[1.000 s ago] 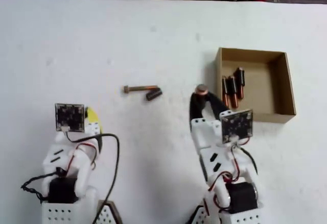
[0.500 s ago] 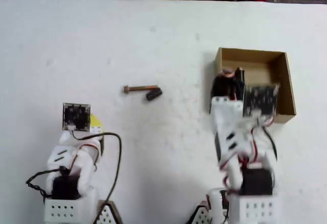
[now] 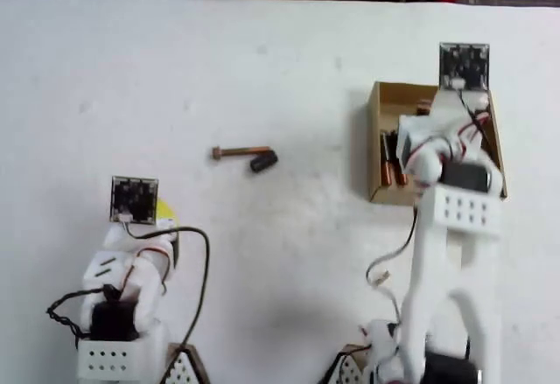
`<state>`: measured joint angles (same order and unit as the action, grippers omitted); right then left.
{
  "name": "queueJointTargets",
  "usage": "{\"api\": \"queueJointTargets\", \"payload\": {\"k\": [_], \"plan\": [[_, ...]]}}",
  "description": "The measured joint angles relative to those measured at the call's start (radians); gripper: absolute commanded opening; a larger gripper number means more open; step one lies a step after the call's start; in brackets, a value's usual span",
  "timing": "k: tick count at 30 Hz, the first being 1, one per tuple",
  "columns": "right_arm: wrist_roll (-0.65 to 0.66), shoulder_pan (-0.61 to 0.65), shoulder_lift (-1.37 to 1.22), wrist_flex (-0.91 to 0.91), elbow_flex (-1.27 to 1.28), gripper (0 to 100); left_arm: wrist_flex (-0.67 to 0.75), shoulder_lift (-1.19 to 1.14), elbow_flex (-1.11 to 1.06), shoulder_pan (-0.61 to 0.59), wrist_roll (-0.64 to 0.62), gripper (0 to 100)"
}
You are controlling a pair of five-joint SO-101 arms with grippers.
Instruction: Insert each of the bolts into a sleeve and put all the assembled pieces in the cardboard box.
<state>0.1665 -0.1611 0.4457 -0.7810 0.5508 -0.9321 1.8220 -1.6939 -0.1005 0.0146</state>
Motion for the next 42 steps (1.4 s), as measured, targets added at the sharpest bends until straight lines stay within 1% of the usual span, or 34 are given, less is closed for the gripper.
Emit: {"api": "queueJointTargets", "payload": {"k": [7, 14, 18, 26, 32, 42], "plan": [[0.081, -0.012, -0.341, 0.000, -0.215, 1.7, 0.000, 0.000, 0.000, 0.000, 0.000, 2], [0.089, -0.100, -0.624, 0.000, -0.422, 1.7, 0.000, 0.000, 0.000, 0.000, 0.000, 2], [0.089, -0.110, -0.733, 0.000, -0.480, 1.8, 0.000, 0.000, 0.000, 0.000, 0.000, 2], [0.089, -0.109, -0.839, -0.066, -0.559, 2.3, 0.000, 0.000, 0.000, 0.000, 0.000, 2], [0.089, -0.109, -0.876, -0.068, -0.566, 12.1, 0.000, 0.000, 0.000, 0.000, 0.002, 2], [0.089, -0.103, -0.881, -0.068, -0.574, 12.4, 0.000, 0.000, 0.000, 0.000, 0.002, 2]]}}
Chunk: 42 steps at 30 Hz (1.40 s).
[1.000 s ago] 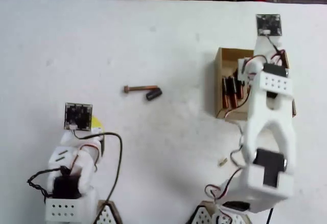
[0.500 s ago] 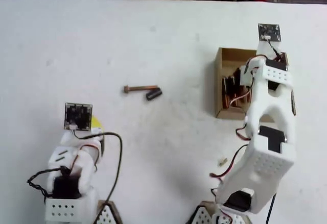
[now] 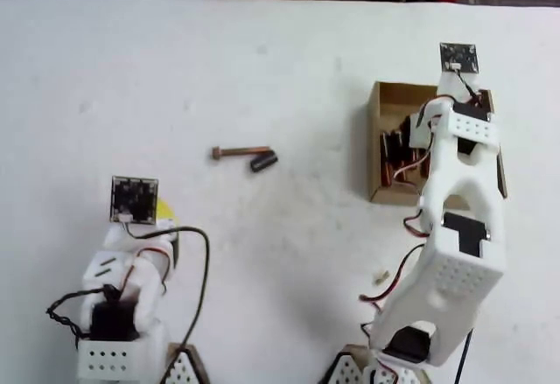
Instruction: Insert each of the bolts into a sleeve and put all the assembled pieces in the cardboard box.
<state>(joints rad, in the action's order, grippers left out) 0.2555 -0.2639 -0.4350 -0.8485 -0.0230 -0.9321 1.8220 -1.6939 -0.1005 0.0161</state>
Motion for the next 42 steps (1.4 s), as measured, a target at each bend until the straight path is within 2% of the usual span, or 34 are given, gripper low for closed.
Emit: {"api": "queueJointTargets", "payload": {"k": [8, 19, 28, 32, 42], "plan": [[0.003, 0.092, 0.149, -0.130, 0.000, 12.4, 0.000, 0.000, 0.000, 0.000, 0.000, 2], [0.005, 0.361, 0.382, -0.230, 0.000, 12.4, 0.000, 0.000, 0.000, -0.169, 0.000, 2], [0.015, 0.586, 0.404, -0.341, 0.000, 12.4, 0.000, 0.000, 0.000, -0.178, 0.000, 2], [0.143, 0.657, 0.404, -0.345, 0.000, 12.4, 0.000, 0.000, 0.000, -0.178, 0.000, 2], [0.577, 0.743, 0.404, -0.345, 0.083, 12.3, 0.000, 0.000, 0.000, -0.178, 0.000, 2]]}}
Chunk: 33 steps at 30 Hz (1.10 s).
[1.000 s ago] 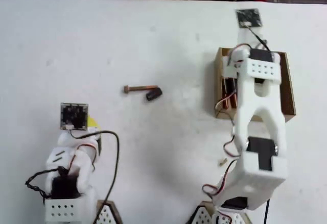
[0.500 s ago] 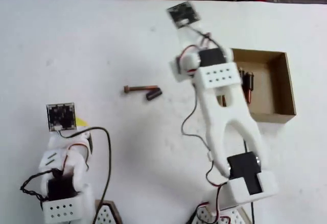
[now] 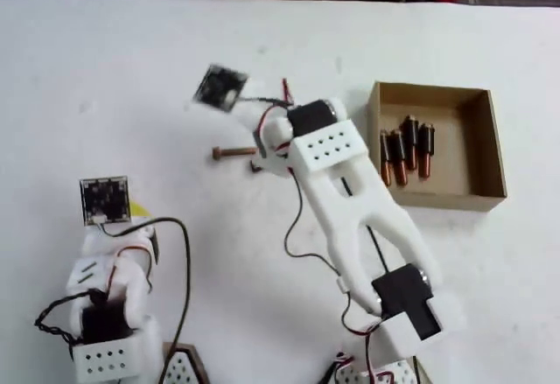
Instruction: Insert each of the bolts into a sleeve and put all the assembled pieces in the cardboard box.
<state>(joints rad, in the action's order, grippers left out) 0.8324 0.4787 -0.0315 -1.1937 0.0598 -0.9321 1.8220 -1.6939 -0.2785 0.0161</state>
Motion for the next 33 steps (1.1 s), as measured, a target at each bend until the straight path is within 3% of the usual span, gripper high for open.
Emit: {"api": "queueJointTargets", "payload": {"k": [8, 14, 17, 21, 33], "plan": [[0.212, 0.015, 0.000, 0.081, 0.005, 12.2, -0.068, 0.000, 0.000, -0.003, 0.000, 2], [0.313, 0.015, -0.101, 0.106, 0.005, 3.9, -0.071, 0.000, 0.000, -0.003, 0.000, 2], [0.370, 0.021, -0.149, 0.123, 0.005, 4.7, -0.071, 0.000, 0.000, -0.003, 0.000, 2], [0.385, 0.041, -0.169, 0.144, 0.005, 9.6, -0.071, 0.000, 0.000, -0.003, 0.000, 2], [0.428, 0.052, -0.242, 0.146, 0.031, 10.1, -0.071, 0.000, 0.000, -0.061, 0.000, 2]]}}
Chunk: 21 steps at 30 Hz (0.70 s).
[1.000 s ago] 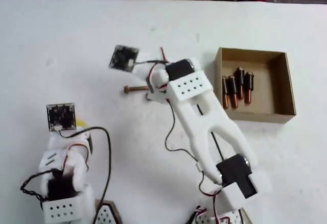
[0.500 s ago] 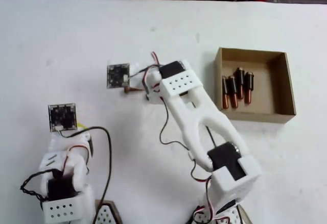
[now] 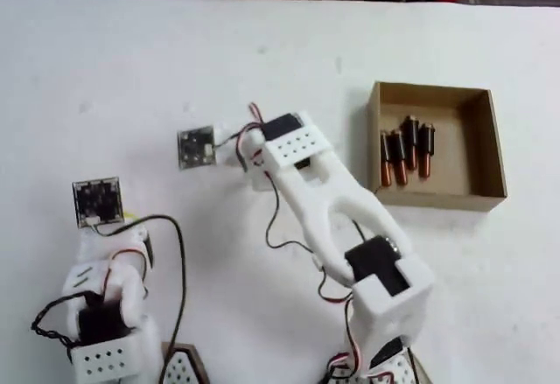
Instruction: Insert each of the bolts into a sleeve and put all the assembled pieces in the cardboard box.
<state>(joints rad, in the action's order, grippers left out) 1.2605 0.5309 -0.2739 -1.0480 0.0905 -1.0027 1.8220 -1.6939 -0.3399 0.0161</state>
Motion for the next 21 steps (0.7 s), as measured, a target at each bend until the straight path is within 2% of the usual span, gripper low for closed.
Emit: {"api": "queueJointTargets", "payload": {"k": [10, 15, 21], "plan": [[0.049, 0.000, -0.032, 0.006, 0.000, 10.4, 0.000, 0.000, 0.000, -0.008, 0.000, 2], [0.052, -0.020, -0.066, 0.006, -0.040, 16.3, 0.000, 0.000, 0.000, -0.008, 0.000, 2], [0.057, -0.038, -0.121, 0.006, -0.071, 16.3, 0.000, 0.000, 0.000, -0.008, 0.000, 2]]}}
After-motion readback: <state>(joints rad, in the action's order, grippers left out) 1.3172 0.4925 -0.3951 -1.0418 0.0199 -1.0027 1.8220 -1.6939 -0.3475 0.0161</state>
